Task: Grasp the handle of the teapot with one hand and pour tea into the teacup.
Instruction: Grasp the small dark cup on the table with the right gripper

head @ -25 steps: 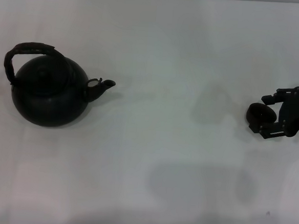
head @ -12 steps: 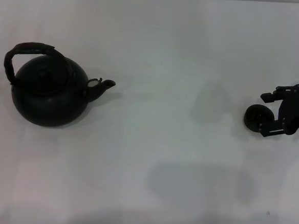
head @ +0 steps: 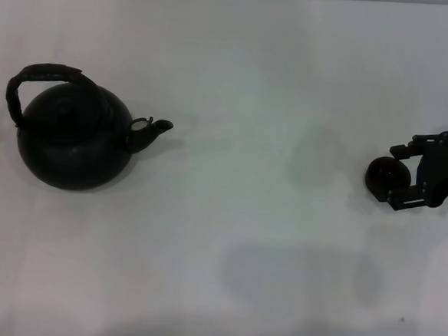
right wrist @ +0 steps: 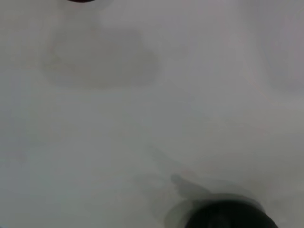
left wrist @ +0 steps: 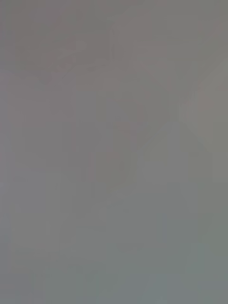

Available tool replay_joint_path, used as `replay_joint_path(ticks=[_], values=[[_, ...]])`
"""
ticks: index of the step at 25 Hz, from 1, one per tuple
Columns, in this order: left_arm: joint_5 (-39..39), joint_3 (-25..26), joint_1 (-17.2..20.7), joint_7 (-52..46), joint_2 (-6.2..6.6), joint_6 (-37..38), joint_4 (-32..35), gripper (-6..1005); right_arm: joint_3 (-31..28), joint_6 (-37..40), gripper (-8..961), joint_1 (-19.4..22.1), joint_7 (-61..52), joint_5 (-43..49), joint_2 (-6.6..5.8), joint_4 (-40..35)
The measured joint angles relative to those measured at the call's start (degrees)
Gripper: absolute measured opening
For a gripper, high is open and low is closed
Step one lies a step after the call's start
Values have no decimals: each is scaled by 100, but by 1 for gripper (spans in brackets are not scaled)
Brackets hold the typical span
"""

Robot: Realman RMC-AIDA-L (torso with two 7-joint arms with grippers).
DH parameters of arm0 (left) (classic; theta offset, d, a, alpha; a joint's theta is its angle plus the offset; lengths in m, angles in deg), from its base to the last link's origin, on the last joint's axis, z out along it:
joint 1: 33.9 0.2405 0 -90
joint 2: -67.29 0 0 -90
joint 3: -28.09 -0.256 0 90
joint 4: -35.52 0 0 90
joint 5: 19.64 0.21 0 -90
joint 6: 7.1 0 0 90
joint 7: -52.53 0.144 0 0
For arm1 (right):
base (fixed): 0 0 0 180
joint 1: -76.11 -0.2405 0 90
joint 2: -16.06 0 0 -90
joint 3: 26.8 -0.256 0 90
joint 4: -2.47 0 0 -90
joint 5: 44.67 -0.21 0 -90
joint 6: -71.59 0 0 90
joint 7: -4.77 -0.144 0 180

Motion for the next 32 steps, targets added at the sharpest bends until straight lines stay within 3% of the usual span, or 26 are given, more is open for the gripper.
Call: replay_joint_path(ticks=[18, 26, 32], values=[[63, -9, 35, 0, -9, 60, 0, 649, 148, 38, 844, -8, 29, 29, 0, -136], [68, -8, 63, 0, -17, 110, 0, 649, 219, 58, 726, -8, 20, 24, -3, -136], [71, -27, 94, 0, -18, 149, 0, 650, 196, -69, 725, -7, 22, -83, 2, -58]])
